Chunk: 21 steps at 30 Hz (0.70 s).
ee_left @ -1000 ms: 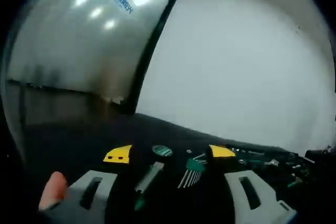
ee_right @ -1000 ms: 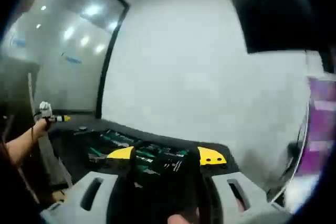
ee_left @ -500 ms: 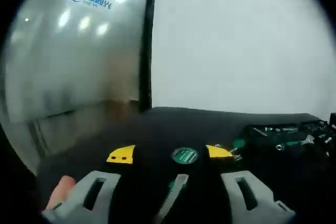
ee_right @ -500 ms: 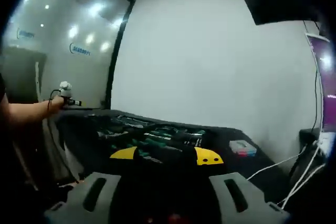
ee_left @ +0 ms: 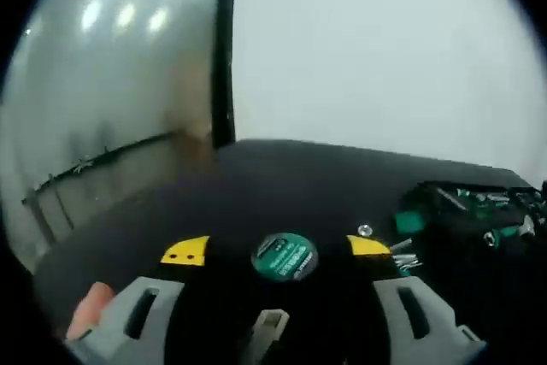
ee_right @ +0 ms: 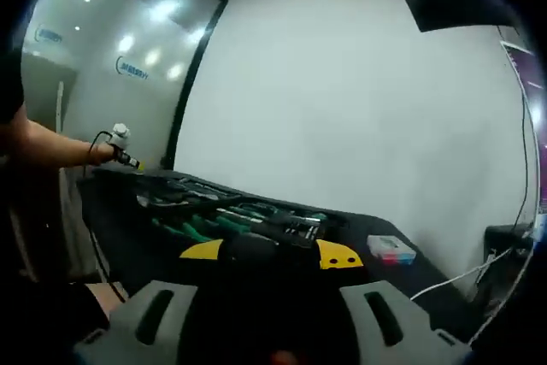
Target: Pick up the tools and put them into their designated positions in the toolbox.
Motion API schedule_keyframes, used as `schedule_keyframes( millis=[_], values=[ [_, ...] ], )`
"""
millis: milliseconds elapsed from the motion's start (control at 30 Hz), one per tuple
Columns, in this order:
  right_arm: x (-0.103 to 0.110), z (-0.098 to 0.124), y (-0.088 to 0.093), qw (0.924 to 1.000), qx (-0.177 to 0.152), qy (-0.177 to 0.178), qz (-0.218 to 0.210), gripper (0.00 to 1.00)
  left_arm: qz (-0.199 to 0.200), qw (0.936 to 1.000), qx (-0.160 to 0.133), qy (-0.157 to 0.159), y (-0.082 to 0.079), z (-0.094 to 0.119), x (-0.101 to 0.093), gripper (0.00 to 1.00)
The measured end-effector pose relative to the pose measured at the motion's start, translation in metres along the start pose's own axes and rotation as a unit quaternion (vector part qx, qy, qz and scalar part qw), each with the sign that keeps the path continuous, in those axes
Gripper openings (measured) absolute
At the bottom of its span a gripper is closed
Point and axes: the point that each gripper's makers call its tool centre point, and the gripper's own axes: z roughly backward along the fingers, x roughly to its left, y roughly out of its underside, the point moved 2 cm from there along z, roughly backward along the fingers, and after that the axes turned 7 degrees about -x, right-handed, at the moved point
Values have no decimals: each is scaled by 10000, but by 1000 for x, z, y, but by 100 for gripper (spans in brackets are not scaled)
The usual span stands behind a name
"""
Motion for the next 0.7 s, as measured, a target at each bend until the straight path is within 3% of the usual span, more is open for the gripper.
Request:
schedule_keyframes(
  millis=[33, 67, 100, 133, 200, 267, 333, 367, 400, 433, 467, 500, 533, 567, 633, 667, 700],
  values=[
    [-2, -5, -3, 10000, -84, 8, -18, 37, -73, 10000, 43, -17, 3, -4, -1, 60],
    [-3, -11, -4, 9999, -119, -21, 6, 37, -178, 9994, 278, -114, 14, -11, 3, 56],
    [-3, -15, -4, 9999, -147, -66, 13, 37, -130, 9993, 341, -41, 20, -16, 1, 45],
    [-2, -20, -2, 9997, -152, -185, -81, 36, 213, 9981, 513, -259, 29, -8, 0, 33],
    [-7, -28, 1, 9994, -123, -208, -260, 34, 160, 9994, 85, -282, 7, -4, 1, 32],
    [-17, -36, -9, 9993, -331, -57, -157, 34, 674, 9955, -583, -308, -23, 8, -2, 32],
    [-24, -46, -20, 9984, -557, 27, 55, 34, 280, 9957, -863, -168, -56, 34, -19, 32],
    [-29, -51, -24, 9976, -659, 106, 207, 34, 159, 9942, -1053, 172, -81, 51, -46, 32],
    [-38, -60, -28, 9953, -806, 299, 439, 34, 295, 9906, -1236, 498, -96, 66, -71, 33],
    [-45, -66, -27, 9938, -830, 441, 587, 34, 506, 9783, -1572, 1250, -113, 92, -122, 33],
    [-53, -71, -25, 9913, -814, 602, 841, 34, 491, 9731, -1602, 1579, -117, 91, -136, 33],
    [-65, -76, -23, 9827, -833, 836, 1427, 34, 298, 9622, -1443, 2291, -111, 113, -189, 32],
    [-71, -78, -22, 9739, -847, 977, 1866, 34, 107, 9581, -1244, 2576, -102, 122, -216, 32],
    [-77, -80, -20, 9603, -841, 1128, 2407, 33, -80, 9531, -1082, 2824, -90, 130, -241, 32],
    [-79, -80, -18, 9443, -1017, 1259, 2864, 31, -352, 9324, -764, 3515, -54, 151, -303, 32],
    [-78, -81, -13, 9507, -960, 1236, 2678, 28, -450, 9194, -435, 3884, -32, 157, -329, 32],
    [-74, -80, -11, 9602, -763, 1094, 2452, 28, -476, 9182, -228, 3927, -20, 157, -339, 32]
  ],
)
